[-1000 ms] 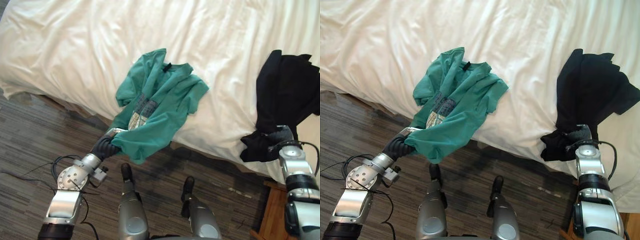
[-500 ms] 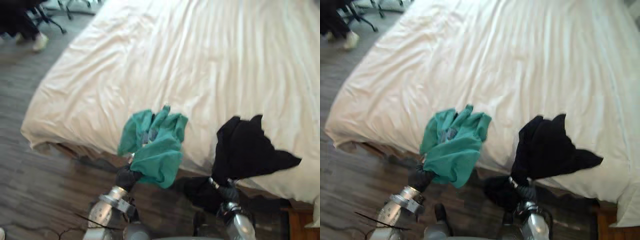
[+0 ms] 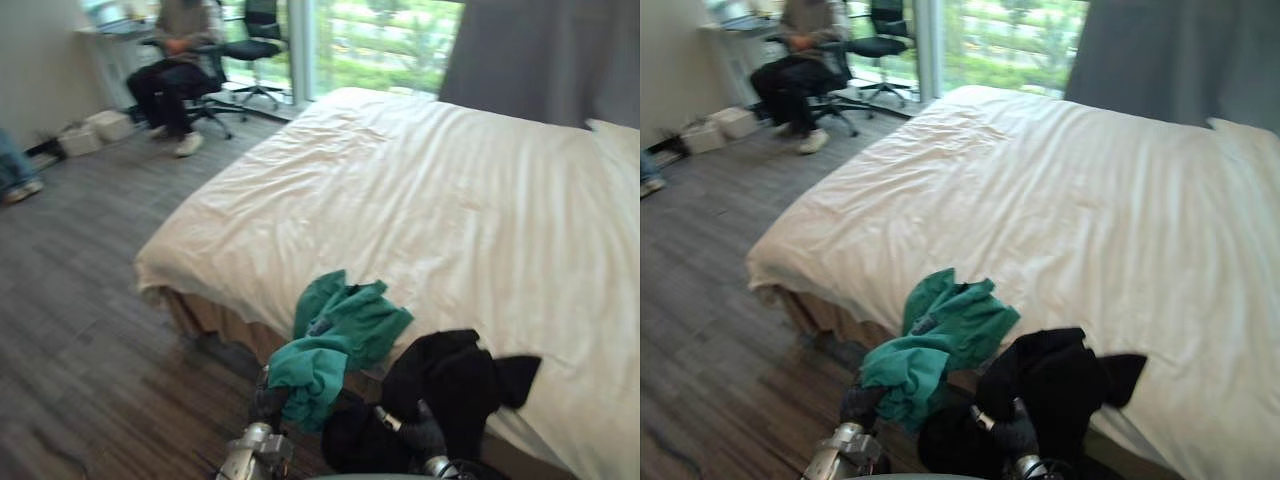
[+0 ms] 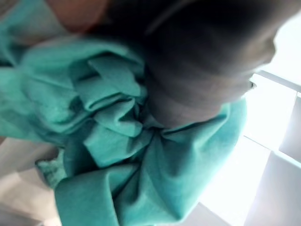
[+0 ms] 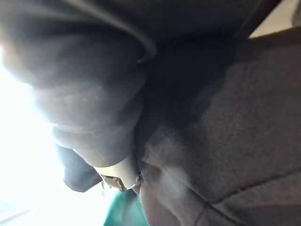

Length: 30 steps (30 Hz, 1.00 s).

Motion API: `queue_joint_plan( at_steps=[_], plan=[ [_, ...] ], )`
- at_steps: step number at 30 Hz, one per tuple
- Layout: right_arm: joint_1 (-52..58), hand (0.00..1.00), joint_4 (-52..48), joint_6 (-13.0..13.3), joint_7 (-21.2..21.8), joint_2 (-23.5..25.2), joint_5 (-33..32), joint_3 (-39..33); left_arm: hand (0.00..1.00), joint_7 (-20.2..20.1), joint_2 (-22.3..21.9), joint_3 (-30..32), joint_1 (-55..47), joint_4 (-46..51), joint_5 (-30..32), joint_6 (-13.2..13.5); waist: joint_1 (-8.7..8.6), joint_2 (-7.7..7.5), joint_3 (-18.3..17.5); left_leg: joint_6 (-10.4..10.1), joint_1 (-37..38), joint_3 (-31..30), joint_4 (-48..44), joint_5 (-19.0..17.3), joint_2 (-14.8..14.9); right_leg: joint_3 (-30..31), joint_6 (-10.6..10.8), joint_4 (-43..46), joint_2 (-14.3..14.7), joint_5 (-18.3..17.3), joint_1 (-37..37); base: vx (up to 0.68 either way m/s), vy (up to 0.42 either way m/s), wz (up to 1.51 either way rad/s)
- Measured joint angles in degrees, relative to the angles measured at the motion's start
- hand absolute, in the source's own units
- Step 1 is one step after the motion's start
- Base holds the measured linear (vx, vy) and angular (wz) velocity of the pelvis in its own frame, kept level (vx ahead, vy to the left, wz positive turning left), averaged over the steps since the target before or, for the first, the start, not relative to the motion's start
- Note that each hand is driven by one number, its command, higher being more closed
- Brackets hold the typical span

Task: Tidy the bed and pick cloth on bed and put in laundry

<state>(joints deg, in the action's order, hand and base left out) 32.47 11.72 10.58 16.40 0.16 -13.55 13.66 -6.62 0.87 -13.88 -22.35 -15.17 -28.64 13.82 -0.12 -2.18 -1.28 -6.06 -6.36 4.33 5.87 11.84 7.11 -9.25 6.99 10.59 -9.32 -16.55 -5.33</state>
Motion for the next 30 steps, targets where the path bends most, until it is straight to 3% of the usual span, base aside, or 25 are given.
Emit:
queue_joint_plan(
  at_steps=[1, 3, 9, 10, 11, 12, 13, 14, 15, 16, 18, 19, 20, 23, 24, 25, 26, 27, 28, 29, 30],
  plan=[
    [-1.81, 1.0, 3.72, -0.53, 0.25, 0.11, -0.36, 0.5, 1.0, 0.62, -0.05, -0.13, 0.94, -3.87, -0.06, -0.48, 0.98, -0.14, 0.1, -0.07, -0.03, -1.98, 0.0, 0.43, -1.22, -1.32, 0.32, 0.34, -0.74, -0.43, -1.17, 0.08, -0.019, 1.05],
    [-4.3, 1.0, 8.43, -0.89, 0.12, 0.53, -0.69, 0.38, 1.0, 1.6, 0.13, -0.39, 1.37, -7.95, -0.86, -1.61, 0.92, -0.78, 0.12, 0.09, -0.72, -5.68, 0.0, 1.2, -2.82, -3.49, 0.38, 0.07, -0.94, -0.49, -3.55, 0.08, -0.019, 1.14],
    [-7.4, 1.0, 15.69, -0.27, -1.23, 0.5, -1.2, 0.43, 1.0, 3.1, 1.56, -0.15, -0.13, -10.28, -1.01, -0.71, 2.67, -0.06, 3.5, 1.83, -1.56, -13.71, 0.05, 2.64, -5.97, -11.04, 0.36, 0.09, -0.78, -0.5, -8.66, 0.01, -0.021, 0.81],
    [-7.4, 1.0, 16.31, 0.13, -1.52, 0.55, -0.72, 0.41, 1.0, 3.04, 1.56, -0.15, -0.21, -10.29, -1.01, -0.53, 2.63, -0.22, 3.63, 3.07, -1.98, -13.73, 0.06, 2.35, -6.31, -12.42, 0.37, 0.06, -0.82, -0.5, -9.3, -0.02, -0.001, 0.83],
    [-7.13, 1.0, 16.81, 0.4, -1.78, 0.73, 0.32, 0.27, 1.0, 2.92, 1.8, -0.16, -0.12, -10.38, -1.01, -0.34, 2.09, -0.74, 3.99, 6.19, -2.63, -11.47, 0.04, 1.42, -6.69, -15.0, 0.37, -0.1, -1.01, -0.47, -10.46, 0.0, 0.025, 1.59],
    [-6.57, 1.0, 17.38, 0.81, -2.83, 1.39, 0.68, 0.19, 1.0, 2.15, 2.78, -0.15, 0.79, -10.61, -0.94, -0.18, 0.81, -2.67, 4.35, 13.62, -2.96, -4.14, -0.21, -3.79, -8.09, -20.3, -0.19, -1.45, -2.09, 0.59, -12.13, 0.05, 0.068, 2.15],
    [-6.16, 1.0, 17.82, 1.88, -3.19, 1.24, 0.67, 0.1, 1.0, 1.25, 2.76, -0.13, 1.8, -11.24, -0.94, 0.32, 0.91, -4.01, 4.43, 13.96, -4.1, 1.3, -1.65, -6.39, -8.35, -23.66, -1.49, -1.64, -3.06, 1.6, -12.94, 0.09, 0.088, 2.13],
    [-6.13, 1.0, 17.94, 2.57, -3.56, 1.15, 0.67, -0.24, 1.0, 0.8, 2.66, -0.19, 2.53, -11.51, -0.94, 0.43, 1.09, -4.16, 5.07, 14.07, -5.3, 4.52, -4.92, -6.21, -8.19, -25.33, -1.55, -1.03, -3.42, 1.64, -13.31, 0.15, 0.107, 1.99],
    [-6.32, 1.0, 18.06, 3.82, -3.84, 0.12, 0.64, -1.04, 1.0, 0.35, 2.2, -0.28, 1.9, -11.32, -0.91, 0.51, 1.35, -2.71, 6.33, 13.33, -4.45, 7.45, -5.84, -4.91, -8.33, -27.65, -1.55, 1.03, -2.73, 1.64, -14.95, 0.14, 0.095, 1.66],
    [-6.47, 1.0, 18.09, 4.03, -3.87, -0.24, 0.62, -1.43, 1.0, 0.61, 2.26, -0.31, 1.84, -11.47, -0.87, 0.45, 0.92, -2.51, 6.59, 12.44, -3.89, 8.04, -4.94, -4.1, -8.97, -27.94, -1.61, 2.04, -2.99, 1.67, -15.67, 0.14, 0.095, 1.81],
    [-6.73, 1.0, 18.09, 4.52, -4.22, -1.02, 0.81, -2.29, 1.0, 1.7, 2.34, -0.31, 1.97, -11.46, -0.02, 0.48, 1.07, -2.47, 6.88, 12.09, -3.5, 8.14, -3.62, -3.65, -10.35, -27.6, -2.36, 4.58, -3.98, 2.15, -15.81, 0.1, 0.099, 1.23],
    [-7.73, 1.0, 18.06, 5.91, -6.02, -1.5, 2.58, -2.61, 1.0, 2.52, 2.26, -0.18, 2.09, -11.26, 0.91, 0.65, 1.21, -1.65, 7.82, 11.77, -3.14, 6.81, -2.79, -1.09, -11.05, -26.93, -3.4, 6.99, -4.02, 3.07, -15.69, 0.11, 0.136, 1.05],
    [-8.65, 1.0, 18.01, 6.57, -6.81, -1.61, 3.76, -2.62, 1.0, 3.18, 2.53, -0.15, 2.25, -11.02, 1.25, 0.98, 1.33, -1.36, 8.6, 11.42, -2.42, 6.03, -1.92, 0.21, -11.75, -26.28, -2.93, 9.96, -4.63, 3.86, -15.47, 0.08, 0.12, 0.97],
    [-10.26, 1.0, 16.83, 7.2, -7.62, -1.91, 6.17, -2.63, 1.0, 4.55, 2.9, -0.38, 2.48, -10.49, 2.45, 2.89, 1.19, -0.73, 11.03, 11.41, -0.92, 3.15, -0.5, 0.16, -13.39, -23.57, -2.82, 18.64, -6.09, 8.5, -13.07, 0.1, 0.108, 0.78],
    [-10.35, 1.0, 16.65, 7.43, -7.62, -1.96, 6.44, -2.61, 1.0, 4.69, 3.12, -0.48, 2.57, -10.26, 2.41, 3.06, 1.38, -1.17, 11.19, 11.1, -0.92, 2.72, -0.48, -0.34, -13.68, -23.18, -3.03, 19.97, -6.08, 10.05, -12.48, 0.12, 0.085, 0.72],
    [-10.94, 1.0, 17.21, 7.64, -7.54, -1.93, 6.62, -2.34, 1.0, 5.2, 4.07, -1.22, 3.57, -11.23, 2.26, 3.12, 0.91, -2.06, 11.82, 6.12, -0.95, 3.21, -0.74, -5.46, -14.96, -23.32, -4.96, 23.02, -7.73, 14.68, -10.74, 0.18, 0.076, 0.84],
    [-11.16, 1.0, 17.78, 8.42, -7.6, -0.58, 6.75, -2.03, 1.0, 5.39, 5.68, -1.37, 5.26, -11.25, 1.72, 3.42, 0.62, -5.24, 13.42, 12.33, -3.61, 4.38, -13.31, -10.94, -15.71, -21.57, -6.09, 29.87, -12.81, 17.55, -8.12, 0.21, 0.034, 0.73],
    [-10.31, 1.0, 17.63, 9.32, -7.51, -1.64, 6.72, -1.87, 1.0, 5.35, 5.33, -1.76, 5.67, -11.49, 1.29, 3.94, 1.4, -3.11, 14.19, 12.89, -4.39, 2.45, -20.06, -13.12, -13.43, -20.26, -6.16, 34.22, -12.31, 15.45, -6.23, 0.37, -0.05, 0.72],
    [-10.07, 1.0, 19.27, 10.0, -7.18, -2.83, 6.38, -1.22, 1.0, 5.33, 4.93, -1.81, 7.06, -13.89, 0.17, 4.17, 0.56, -1.31, 14.26, 14.14, -2.75, -0.5, -20.21, -14.24, -13.11, -18.12, -4.06, 37.19, -10.27, 8.11, -4.07, 0.33, -0.072, 0.39],
    [-9.9, 1.0, 19.43, 9.87, -7.11, -3.49, 5.31, -0.62, 1.0, 5.08, 4.92, -1.83, 6.95, -14.86, -0.14, 4.73, 0.98, -1.3, 14.81, 15.06, 0.12, -1.03, -17.94, -13.34, -13.32, -15.95, -1.92, 36.02, -8.2, 4.04, -2.69, 0.29, -0.035, 0.48],
    [-9.9, 1.0, 19.36, 10.15, -7.14, -3.53, 4.48, -0.35, 1.0, 4.62, 5.09, -1.8, 6.55, -15.11, -0.28, 4.87, 0.82, -0.19, 15.26, 15.23, 0.81, -1.8, -17.23, -12.94, -13.33, -15.28, -1.97, 34.36, -6.62, 2.49, -1.81, 0.07, 0.014, 0.5]
  ],
)
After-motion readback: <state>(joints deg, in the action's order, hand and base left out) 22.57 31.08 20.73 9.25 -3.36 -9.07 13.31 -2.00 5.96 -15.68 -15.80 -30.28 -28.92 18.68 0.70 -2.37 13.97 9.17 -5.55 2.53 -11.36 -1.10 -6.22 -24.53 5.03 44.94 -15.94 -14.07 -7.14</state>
